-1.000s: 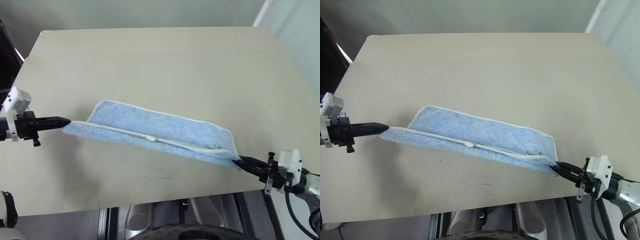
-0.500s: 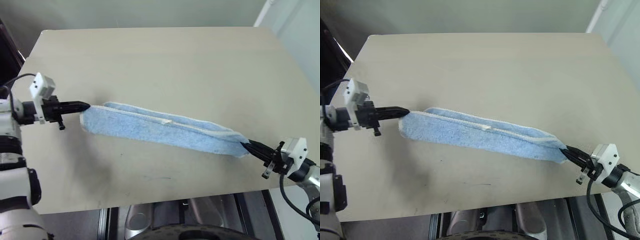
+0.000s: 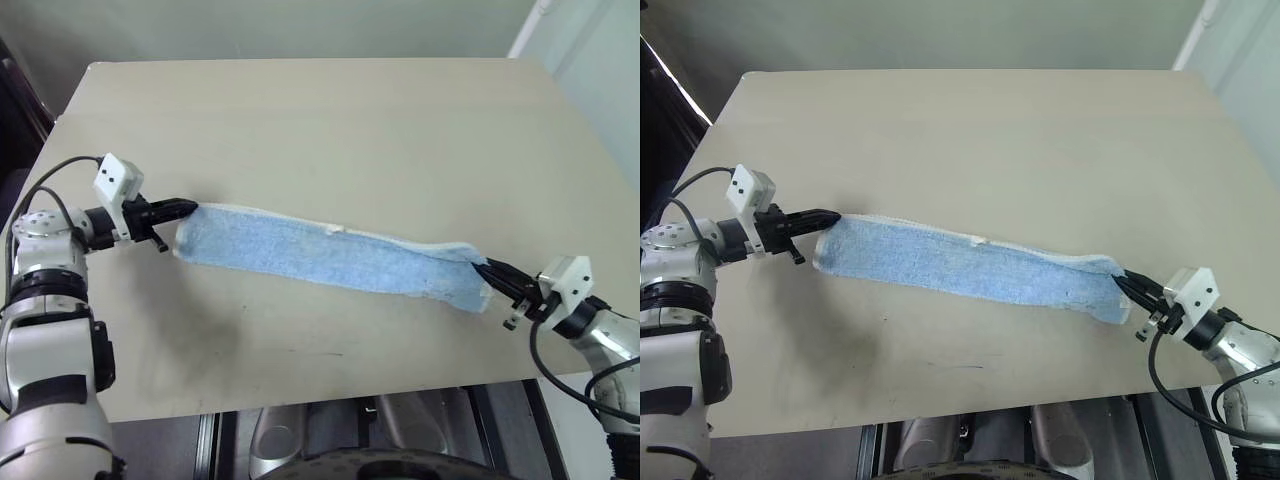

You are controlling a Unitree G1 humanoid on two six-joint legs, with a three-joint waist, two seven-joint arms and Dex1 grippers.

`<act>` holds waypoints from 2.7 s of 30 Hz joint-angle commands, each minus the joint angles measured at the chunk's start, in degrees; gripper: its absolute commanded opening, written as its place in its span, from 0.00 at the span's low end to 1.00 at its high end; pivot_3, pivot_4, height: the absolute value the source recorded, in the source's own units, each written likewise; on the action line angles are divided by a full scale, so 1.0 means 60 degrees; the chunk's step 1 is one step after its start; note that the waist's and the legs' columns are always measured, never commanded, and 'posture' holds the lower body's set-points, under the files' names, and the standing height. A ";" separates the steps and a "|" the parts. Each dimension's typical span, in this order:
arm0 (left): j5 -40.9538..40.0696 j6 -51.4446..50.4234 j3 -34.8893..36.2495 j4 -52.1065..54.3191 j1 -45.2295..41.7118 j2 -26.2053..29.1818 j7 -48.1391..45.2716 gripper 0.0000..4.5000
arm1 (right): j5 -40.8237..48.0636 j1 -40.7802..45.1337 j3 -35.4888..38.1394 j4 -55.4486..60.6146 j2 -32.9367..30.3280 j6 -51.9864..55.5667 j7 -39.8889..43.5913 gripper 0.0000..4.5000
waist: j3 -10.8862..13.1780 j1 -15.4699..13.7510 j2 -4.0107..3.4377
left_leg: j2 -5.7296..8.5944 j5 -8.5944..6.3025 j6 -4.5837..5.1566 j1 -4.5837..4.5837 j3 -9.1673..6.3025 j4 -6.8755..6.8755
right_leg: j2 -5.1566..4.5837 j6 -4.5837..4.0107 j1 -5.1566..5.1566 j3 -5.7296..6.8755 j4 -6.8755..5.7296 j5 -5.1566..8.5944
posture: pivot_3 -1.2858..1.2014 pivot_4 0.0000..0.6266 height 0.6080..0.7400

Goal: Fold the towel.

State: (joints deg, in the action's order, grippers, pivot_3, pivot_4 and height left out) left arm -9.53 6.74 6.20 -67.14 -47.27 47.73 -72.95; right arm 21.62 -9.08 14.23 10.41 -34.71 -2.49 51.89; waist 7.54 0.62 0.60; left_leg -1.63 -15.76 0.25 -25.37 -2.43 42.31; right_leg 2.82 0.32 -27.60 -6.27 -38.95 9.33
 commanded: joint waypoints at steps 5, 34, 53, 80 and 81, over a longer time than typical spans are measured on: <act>0.0209 0.0662 0.0159 -0.0100 -0.0252 -0.0047 0.0429 0.01 | -0.0168 0.0013 -0.0130 0.0136 0.0033 -0.0040 -0.0250 0.00 | 0.0000 -0.0004 0.0000 | 0.0000 0.0000 0.0000 0.0001 0.0001 0.0000 | 0.0000 0.0005 0.0004 0.0000 0.0001 0.0003 | 0.52 0.24 0.72; 0.0058 0.1468 0.0956 -0.0117 -0.0523 -0.0197 0.1577 1.00 | 0.2927 0.0693 0.2010 0.2096 -0.0174 0.4735 -0.1857 1.00 | 0.0001 -0.0062 0.0001 | 0.0006 -0.0001 0.0000 0.0000 0.0002 -0.0002 | 0.0001 0.0036 0.0008 0.0000 0.0004 0.0030 | 0.52 0.24 0.72; -0.2280 -0.3207 0.0286 0.6527 0.1651 -0.1951 -0.1328 1.00 | 1.5195 -0.2282 0.1059 0.3723 -0.1887 0.9605 -0.7824 1.00 | 0.0010 -0.0151 0.0010 | 0.0060 -0.0040 0.0037 -0.0020 -0.0010 -0.0006 | -0.0015 0.0214 0.0025 -0.0026 0.0024 0.0150 | 0.52 0.24 0.72; -0.2740 -0.4373 -0.1247 1.0976 0.3901 -0.1422 -0.1605 1.00 | 1.5230 -0.3156 0.1015 0.3144 -0.0556 0.8584 -0.9168 1.00 | 0.0008 -0.0137 -0.0002 | 0.0062 -0.0104 0.0046 -0.0022 -0.0042 0.0002 | -0.0017 0.0196 0.0036 -0.0028 0.0061 0.0162 | 0.52 0.24 0.72; -0.2732 -0.4386 -0.1253 1.0977 0.3896 -0.1421 -0.1591 1.00 | 1.5230 -0.3250 0.0999 0.3170 -0.0556 0.8601 -0.9172 1.00 | 0.0008 -0.0138 -0.0002 | 0.0061 -0.0106 0.0047 -0.0022 -0.0042 0.0002 | -0.0017 0.0196 0.0036 -0.0028 0.0062 0.0163 | 0.52 0.24 0.72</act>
State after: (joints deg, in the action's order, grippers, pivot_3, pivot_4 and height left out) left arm -24.96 -19.32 -1.20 -3.25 -23.45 38.88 -82.75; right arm 111.77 -27.98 19.07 27.53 -37.97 48.66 -4.32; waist 7.59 -0.20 0.59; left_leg -1.26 -16.40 0.52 -25.50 -2.69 42.32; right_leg 2.72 1.49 -27.39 -6.44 -38.58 10.32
